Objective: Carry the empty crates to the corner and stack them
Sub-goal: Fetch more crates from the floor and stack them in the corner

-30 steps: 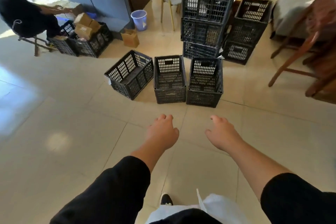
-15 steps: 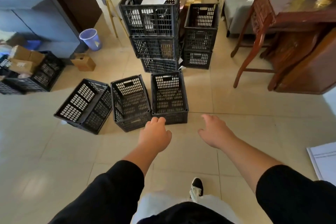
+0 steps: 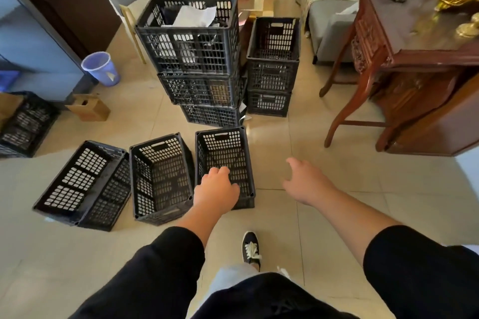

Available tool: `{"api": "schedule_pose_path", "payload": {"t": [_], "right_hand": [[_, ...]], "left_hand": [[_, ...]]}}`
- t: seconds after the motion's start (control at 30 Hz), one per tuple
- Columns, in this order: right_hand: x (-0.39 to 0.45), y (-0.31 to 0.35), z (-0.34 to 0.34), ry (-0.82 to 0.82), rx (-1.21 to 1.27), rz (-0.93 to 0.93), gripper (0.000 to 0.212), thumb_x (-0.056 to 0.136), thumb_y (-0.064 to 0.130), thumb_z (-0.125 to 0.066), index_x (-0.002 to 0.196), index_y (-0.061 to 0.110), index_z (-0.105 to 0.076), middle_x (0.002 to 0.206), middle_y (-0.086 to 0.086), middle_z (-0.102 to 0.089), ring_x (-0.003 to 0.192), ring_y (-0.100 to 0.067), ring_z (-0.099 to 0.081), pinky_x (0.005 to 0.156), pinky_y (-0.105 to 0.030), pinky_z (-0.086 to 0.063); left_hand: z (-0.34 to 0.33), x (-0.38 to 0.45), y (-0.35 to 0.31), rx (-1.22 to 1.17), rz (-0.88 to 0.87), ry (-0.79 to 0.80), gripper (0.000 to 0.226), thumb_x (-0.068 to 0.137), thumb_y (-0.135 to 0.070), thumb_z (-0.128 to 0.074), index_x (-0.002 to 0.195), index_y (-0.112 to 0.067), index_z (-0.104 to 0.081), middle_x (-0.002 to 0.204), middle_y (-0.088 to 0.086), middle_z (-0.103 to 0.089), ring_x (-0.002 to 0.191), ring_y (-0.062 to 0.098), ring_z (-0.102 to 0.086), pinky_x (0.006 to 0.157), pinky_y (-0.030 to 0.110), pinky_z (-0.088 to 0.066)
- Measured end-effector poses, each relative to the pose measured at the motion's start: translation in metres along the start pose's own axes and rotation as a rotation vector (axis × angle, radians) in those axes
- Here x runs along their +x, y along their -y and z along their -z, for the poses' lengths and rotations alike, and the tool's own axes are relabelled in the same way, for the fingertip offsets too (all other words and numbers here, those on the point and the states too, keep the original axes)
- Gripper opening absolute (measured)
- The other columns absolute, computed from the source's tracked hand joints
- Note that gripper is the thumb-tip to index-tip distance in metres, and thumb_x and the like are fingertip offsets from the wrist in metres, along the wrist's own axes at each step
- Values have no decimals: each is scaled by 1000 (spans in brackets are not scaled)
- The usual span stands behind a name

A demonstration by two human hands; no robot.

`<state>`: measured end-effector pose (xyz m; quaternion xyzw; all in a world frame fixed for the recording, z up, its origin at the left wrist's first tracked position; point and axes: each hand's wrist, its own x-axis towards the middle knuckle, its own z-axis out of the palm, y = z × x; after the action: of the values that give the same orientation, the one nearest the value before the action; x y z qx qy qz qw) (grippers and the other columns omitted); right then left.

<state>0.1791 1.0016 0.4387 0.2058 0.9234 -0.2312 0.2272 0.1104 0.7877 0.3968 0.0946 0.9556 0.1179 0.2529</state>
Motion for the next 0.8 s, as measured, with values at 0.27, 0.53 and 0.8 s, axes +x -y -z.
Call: {"api": "schedule_pose_path", "payload": {"t": [0.27,0.53,0.8], "right_hand": [[100,8,62,-4,-2,-19,67,102,36,-60,161,22,-32,157,-11,-45,135,-33,-51,101,-43,-49],[222,-11,112,69,-165,80,64,101,36,-59,159,23,-35,150,-10,-50,132,-33,-54,101,-44,-51],[327,-3,154,255,-287,290,64,100,37,-60,157,21,-36,153,-11,-48,137,-33,-50,106,-49,-50]], "left_hand": [[39,107,-47,-19,-25,21,56,101,-42,-53,153,-21,-44,144,4,-51,129,30,-52,103,55,-50],[46,192,-93,-83,116,17,56,102,-42,-52,154,-23,-43,147,4,-49,131,30,-51,104,55,-49],[45,233,-138,-371,463,-6,56,101,-44,-51,152,-23,-43,144,4,-48,126,28,-53,102,51,-51]]}}
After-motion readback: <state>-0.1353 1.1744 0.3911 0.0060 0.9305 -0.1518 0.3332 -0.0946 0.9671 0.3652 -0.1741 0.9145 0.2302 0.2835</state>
